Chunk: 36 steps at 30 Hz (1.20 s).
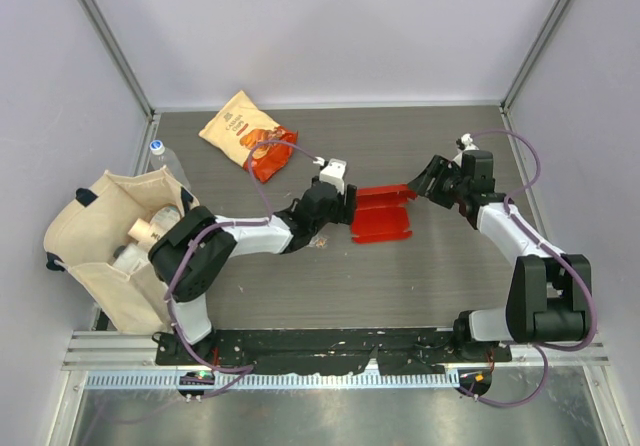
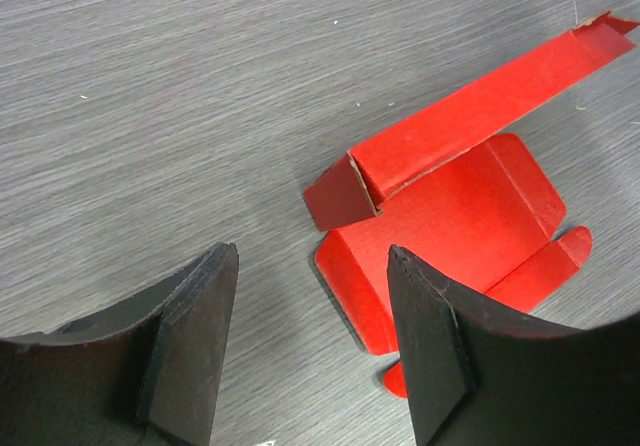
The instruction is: Fold the paper box
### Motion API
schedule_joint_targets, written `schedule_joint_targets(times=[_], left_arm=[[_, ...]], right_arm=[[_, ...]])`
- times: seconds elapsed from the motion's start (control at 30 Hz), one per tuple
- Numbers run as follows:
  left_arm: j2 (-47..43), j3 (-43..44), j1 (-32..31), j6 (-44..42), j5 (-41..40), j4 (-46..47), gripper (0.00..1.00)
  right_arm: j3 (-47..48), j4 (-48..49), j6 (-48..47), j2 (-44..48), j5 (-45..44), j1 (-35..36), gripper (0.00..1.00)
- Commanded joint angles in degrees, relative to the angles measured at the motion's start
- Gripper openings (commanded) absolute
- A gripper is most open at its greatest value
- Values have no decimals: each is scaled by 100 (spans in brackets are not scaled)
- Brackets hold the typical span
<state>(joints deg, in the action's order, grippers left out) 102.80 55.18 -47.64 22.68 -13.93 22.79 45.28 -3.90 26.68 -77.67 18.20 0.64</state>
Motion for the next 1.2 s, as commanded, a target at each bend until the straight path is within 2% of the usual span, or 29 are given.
schedule_joint_targets(times=[0.0,0.2,0.23,0.4,0.63,0.83,0.87,1.17], left_arm=[[108,-7,-289,-402,-573,946,67],[547,230,-492,-545,-1356,1052,63],[574,256,-510,-475,-1610,1026,63],[907,388,-659,-501,-1849,1359,58],[1339,827,-914,-1160,-2693,1527,54],[1514,977,-923,-1371,-2887,1641,40],[1523,969,-923,-1397,-2852,1702,34],[1620,863,-967,-1679,-3054,2080,8]], right_arm=[[280,-93,-67,6,-27,50,62],[-396,539,1252,410,-342,67,61],[-397,505,1270,489,-421,67,60],[-344,206,955,700,-782,67,58],[7,-146,620,621,-809,172,56],[253,-225,480,428,-862,348,55],[323,-321,418,358,-844,366,55],[992,-876,-198,-169,-1099,937,49]])
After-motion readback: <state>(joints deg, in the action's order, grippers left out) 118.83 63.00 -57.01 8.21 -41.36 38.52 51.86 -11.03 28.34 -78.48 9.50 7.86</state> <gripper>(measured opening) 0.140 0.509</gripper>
